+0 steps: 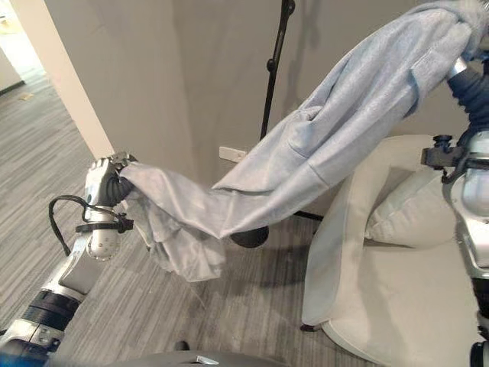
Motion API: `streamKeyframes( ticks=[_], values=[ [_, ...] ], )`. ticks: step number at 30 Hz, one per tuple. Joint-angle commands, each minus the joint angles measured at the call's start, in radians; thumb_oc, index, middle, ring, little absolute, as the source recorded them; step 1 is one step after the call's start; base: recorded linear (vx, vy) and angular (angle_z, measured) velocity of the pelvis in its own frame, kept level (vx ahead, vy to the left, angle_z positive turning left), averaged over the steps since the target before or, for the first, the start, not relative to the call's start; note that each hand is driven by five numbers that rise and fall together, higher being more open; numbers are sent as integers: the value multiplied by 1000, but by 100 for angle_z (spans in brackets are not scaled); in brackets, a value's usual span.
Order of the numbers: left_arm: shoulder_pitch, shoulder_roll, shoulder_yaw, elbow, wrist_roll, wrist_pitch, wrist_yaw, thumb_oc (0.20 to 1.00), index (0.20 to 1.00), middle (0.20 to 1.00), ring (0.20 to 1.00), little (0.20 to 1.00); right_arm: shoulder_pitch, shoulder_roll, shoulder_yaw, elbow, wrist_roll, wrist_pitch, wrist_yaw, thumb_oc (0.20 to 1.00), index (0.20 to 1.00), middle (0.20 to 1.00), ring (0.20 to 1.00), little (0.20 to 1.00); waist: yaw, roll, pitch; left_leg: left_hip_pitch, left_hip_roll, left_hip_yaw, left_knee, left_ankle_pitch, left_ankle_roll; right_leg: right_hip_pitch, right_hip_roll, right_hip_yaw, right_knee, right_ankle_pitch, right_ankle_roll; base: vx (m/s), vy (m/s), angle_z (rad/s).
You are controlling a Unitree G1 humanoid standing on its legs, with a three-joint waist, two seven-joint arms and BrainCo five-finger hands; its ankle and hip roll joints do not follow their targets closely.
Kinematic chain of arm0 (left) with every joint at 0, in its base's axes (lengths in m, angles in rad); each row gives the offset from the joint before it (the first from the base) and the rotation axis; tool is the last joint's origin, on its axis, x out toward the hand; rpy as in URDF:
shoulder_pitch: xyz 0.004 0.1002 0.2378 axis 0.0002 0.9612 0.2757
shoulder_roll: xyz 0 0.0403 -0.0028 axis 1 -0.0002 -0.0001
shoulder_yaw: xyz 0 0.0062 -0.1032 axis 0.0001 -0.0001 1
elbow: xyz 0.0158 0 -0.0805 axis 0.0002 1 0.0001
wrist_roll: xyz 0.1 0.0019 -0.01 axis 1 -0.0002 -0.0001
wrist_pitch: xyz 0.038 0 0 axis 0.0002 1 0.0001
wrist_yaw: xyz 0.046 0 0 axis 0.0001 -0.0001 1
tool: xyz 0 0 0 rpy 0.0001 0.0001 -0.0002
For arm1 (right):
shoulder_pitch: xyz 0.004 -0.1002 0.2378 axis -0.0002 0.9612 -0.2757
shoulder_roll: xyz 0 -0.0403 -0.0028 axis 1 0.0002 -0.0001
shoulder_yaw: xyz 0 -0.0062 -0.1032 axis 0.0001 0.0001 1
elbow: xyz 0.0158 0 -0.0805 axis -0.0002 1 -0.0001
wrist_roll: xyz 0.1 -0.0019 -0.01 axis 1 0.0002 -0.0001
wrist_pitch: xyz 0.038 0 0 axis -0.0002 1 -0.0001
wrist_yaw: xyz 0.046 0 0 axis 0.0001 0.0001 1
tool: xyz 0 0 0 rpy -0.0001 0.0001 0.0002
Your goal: Hang the clothes on the sofa on the clothes rack.
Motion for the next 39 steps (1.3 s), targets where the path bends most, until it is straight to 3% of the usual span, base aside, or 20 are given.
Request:
streamKeyframes(
  ticks=[1,2,3,5,6,7,9,10,11,13,15,19,22,26,29,30,34,37,39],
  values=[
    [-14,37,15,-88,37,-37,32,200,200,200,200,200,-60,-10,-32,29,-52,5,-51,200,200,200,200,200,43,-2,-45,-40,54,-28,21,-45,-44,-17,-2,25,98,95,-3,97,80,-14],
    [-14,37,14,-87,37,-37,33,200,200,200,200,200,-59,-9,-33,28,-52,5,-51,200,200,200,200,200,44,-3,-45,-38,53,-27,19,-45,-44,-18,-3,26,100,93,-3,172,248,-1],
    [4,47,5,-85,43,-35,25,200,200,200,200,200,-65,15,-37,12,-108,25,-73,200,200,200,200,200,40,18,-26,1,25,4,8,-73,-15,-64,-48,-54,214,176,-26,188,317,-10],
    [17,54,13,-92,49,-29,22,200,200,200,200,200,-80,38,-36,8,-163,38,-98,200,200,200,200,200,50,31,-21,14,26,34,8,-91,-7,-79,-88,-168,269,174,-37,163,252,-35],
    [18,55,15,-93,50,-29,22,200,200,200,200,200,-83,41,-32,7,-168,39,-101,200,200,200,200,200,45,29,-20,14,24,30,8,-93,-7,-77,-90,-173,273,170,-38,176,95,-57],
    [31,52,28,-99,70,-32,15,200,200,200,200,200,-84,67,-46,-3,-230,59,-118,200,200,200,200,200,41,24,-28,31,14,48,8,-121,-8,-83,-89,-232,272,157,-27,192,33,-50],
    [39,56,38,-107,79,-42,12,200,200,200,200,200,-84,69,-60,-14,-261,64,-129,200,200,200,200,200,37,20,-34,34,15,54,8,-127,-10,-86,-66,-244,236,138,-30,164,3,-43],
    [42,66,46,-110,85,-48,17,200,200,200,200,200,-100,48,-78,-12,-308,73,-156,200,200,200,200,200,34,20,-35,48,18,61,8,-141,-13,-123,-19,-270,178,78,-26,152,-70,-40],
    [38,71,51,-114,86,-46,23,200,200,200,200,200,-120,44,-71,-8,-321,80,-170,200,200,200,200,200,33,25,-36,54,27,66,8,-150,-21,-143,7,-282,129,65,-27,209,-92,-44],
    [36,74,59,-118,89,-43,28,200,200,200,200,200,-136,49,-65,-5,-334,83,-183,200,200,200,200,200,29,27,-30,67,32,73,8,-158,-24,-159,24,-291,82,72,-24,139,-81,-39],
    [16,72,80,-121,99,-36,42,200,200,200,200,200,-149,84,-56,-4,-369,89,-206,200,200,200,200,200,8,22,-11,117,36,93,8,-185,-30,-224,58,-308,-25,124,2,205,-107,-26],
    [0,51,84,-113,119,-43,71,200,200,200,200,200,-158,118,-45,-2,-410,96,-232,200,200,200,200,200,-1,16,3,174,46,120,8,-206,-41,-239,69,-329,-82,175,18,176,-125,-22],
    [6,43,78,-113,140,-49,76,200,200,200,200,200,-146,125,-55,-13,-421,93,-233,200,200,200,200,200,0,10,-7,198,44,119,8,-220,-44,-212,66,-321,-84,168,9,169,-114,-4],
    [39,13,87,-117,107,-59,75,200,200,200,200,200,-126,123,-57,-31,-424,84,-218,200,200,200,200,200,1,13,-38,240,81,117,9,-220,-66,-182,91,-306,-59,138,-14,194,-192,1],
    [33,6,88,-120,97,-62,75,200,200,200,200,200,-136,114,-39,-29,-410,71,-199,200,200,200,200,200,1,27,-52,241,120,113,54,-180,-94,-159,122,-313,-49,104,-41,180,-221,-16],
    [22,12,93,-126,92,-65,73,200,200,200,200,200,-140,102,-40,-23,-406,65,-196,200,200,200,200,200,4,31,-56,233,141,100,90,-136,-111,-141,141,-319,-56,92,-54,151,-214,-2],
    [10,18,106,-141,82,-68,76,200,200,200,200,200,-164,93,-23,-18,-404,58,-193,200,200,200,200,200,5,32,-56,217,166,76,167,-84,-134,-112,168,-317,-69,66,-79,135,-191,6],
    [-9,23,111,-149,90,-71,85,200,200,200,200,200,-192,94,-14,-24,-428,57,-210,200,200,200,200,200,12,17,-41,144,218,41,396,23,-144,-48,205,-307,-92,21,-130,163,-245,12],
    [-18,38,101,-148,106,-68,84,200,200,200,200,200,-211,87,-9,-24,-434,58,-219,200,200,200,200,200,19,3,-31,101,236,19,529,61,-134,-17,219,-294,-95,1,-160,152,-209,1]
  ],
)
